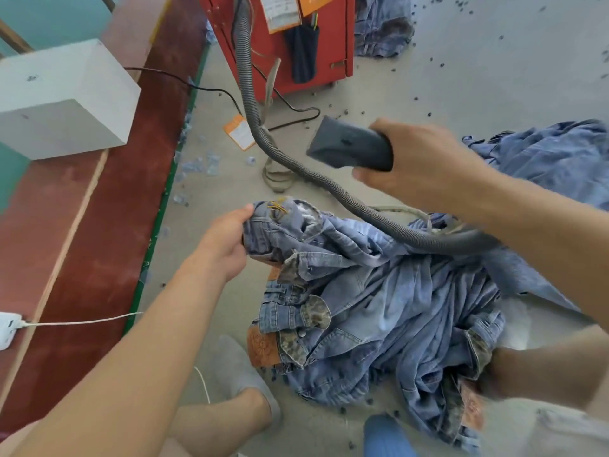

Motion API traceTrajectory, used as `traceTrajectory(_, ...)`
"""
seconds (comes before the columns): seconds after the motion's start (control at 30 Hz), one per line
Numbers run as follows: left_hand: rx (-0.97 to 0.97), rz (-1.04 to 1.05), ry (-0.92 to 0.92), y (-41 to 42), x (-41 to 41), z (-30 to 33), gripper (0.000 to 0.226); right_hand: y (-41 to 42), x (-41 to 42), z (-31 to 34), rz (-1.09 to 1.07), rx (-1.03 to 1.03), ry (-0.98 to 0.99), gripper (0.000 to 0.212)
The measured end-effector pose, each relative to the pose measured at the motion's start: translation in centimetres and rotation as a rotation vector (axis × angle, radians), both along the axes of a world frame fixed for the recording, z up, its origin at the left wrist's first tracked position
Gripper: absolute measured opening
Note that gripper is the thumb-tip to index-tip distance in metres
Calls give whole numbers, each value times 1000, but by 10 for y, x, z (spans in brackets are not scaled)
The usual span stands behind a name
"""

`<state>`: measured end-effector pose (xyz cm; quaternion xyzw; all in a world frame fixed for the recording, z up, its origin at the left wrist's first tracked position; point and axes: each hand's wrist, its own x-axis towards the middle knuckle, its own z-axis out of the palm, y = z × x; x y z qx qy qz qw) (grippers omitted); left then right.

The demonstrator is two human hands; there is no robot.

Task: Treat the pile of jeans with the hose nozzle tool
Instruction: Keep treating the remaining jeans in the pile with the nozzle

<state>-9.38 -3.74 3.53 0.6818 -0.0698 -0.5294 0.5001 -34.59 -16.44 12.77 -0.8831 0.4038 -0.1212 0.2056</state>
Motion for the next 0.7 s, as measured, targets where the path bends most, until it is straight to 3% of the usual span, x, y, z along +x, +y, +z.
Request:
traceTrajectory(0.17, 210, 155, 24, 11, 21, -24, 25, -9, -19, -4, 138, -59, 158, 27)
traceTrajectory(0.33, 309, 117, 57, 14, 23, -46, 34, 0, -25, -24, 232, -60, 338, 24)
traceTrajectory(0.4, 457, 39, -2, 18, 18, -55, 59, -5, -28, -27, 216, -50, 314, 23)
traceTrajectory(0.5, 697, -176, -41, 22, -1, -68, 123, -12, -31, -27, 168, -58, 275, 23)
traceTrajectory(0.53, 687, -207, -22, 22, -7, -76, 125, -13, -30, -26, 158, -55, 279, 23)
traceTrajectory(0.57, 650, -190, -26, 18, -14, -84, 114, -15, -28, -26, 151, -60, 280, 24)
traceTrajectory(0.67, 422, 35, -204, -11, -37, -94, 43, -24, -14, -19, 120, -83, 285, 27)
traceTrajectory(0.7, 352, 82, -276, -25, -54, -89, 32, -28, -9, -13, 104, -123, 254, 27)
